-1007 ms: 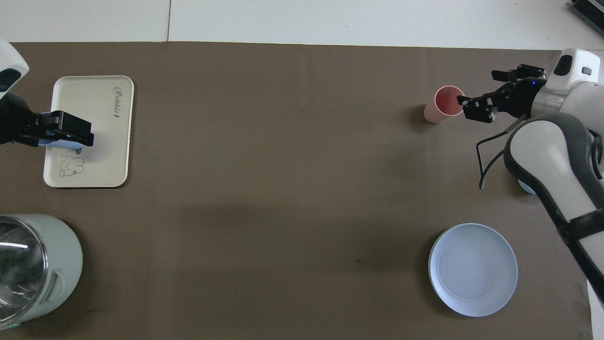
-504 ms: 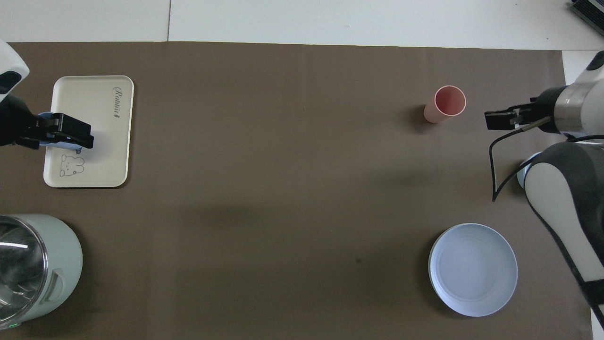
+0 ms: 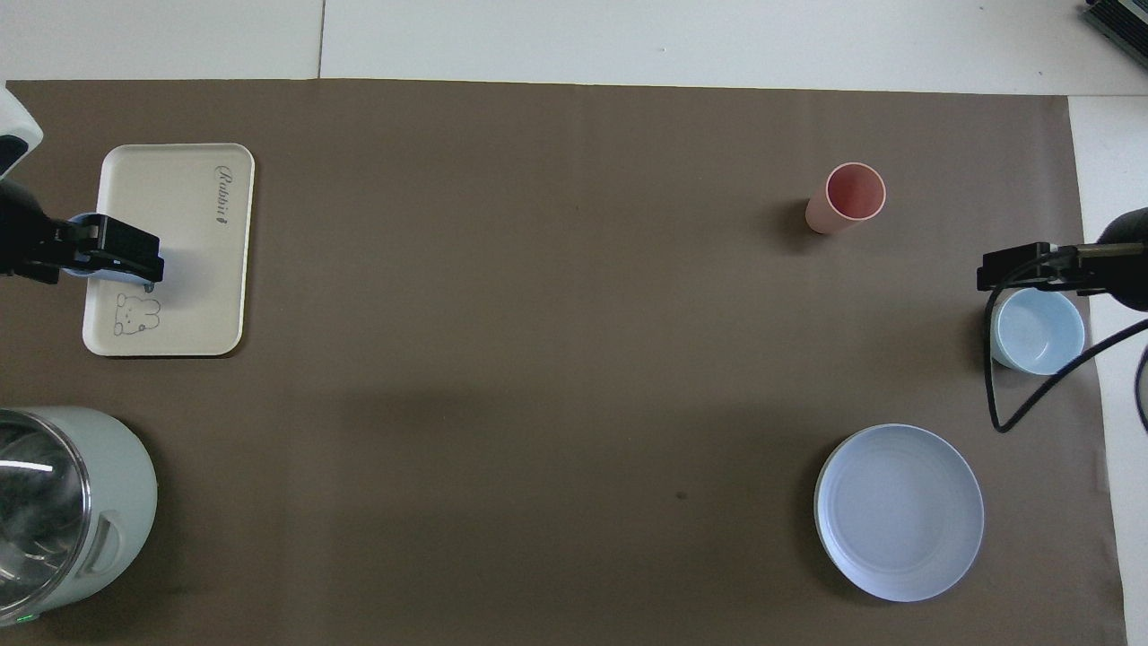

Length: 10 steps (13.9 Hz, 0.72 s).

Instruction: Place cup on tray

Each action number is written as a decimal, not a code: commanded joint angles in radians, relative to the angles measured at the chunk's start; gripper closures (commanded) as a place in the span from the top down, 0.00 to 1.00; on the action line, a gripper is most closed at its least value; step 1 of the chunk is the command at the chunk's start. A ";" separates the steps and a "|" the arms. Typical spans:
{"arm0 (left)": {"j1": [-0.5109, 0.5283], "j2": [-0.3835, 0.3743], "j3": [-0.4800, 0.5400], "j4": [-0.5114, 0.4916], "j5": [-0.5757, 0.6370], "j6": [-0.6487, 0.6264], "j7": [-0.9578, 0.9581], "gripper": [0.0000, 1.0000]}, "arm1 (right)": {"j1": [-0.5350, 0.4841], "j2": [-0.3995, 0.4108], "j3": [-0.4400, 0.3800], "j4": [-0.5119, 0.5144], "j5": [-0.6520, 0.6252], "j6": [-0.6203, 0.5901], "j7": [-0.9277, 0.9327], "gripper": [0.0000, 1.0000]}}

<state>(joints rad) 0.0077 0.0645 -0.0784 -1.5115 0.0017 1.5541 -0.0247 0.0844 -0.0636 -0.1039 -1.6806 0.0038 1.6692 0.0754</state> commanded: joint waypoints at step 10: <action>0.029 -0.026 -0.001 -0.035 0.015 0.029 0.019 1.00 | -0.002 -0.007 0.010 0.050 0.047 -0.117 0.033 1.00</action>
<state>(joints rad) 0.0351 0.0645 -0.0778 -1.5115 0.0047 1.5581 -0.0190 0.0848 -0.0665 -0.1017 -1.6348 0.0409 1.5679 0.0939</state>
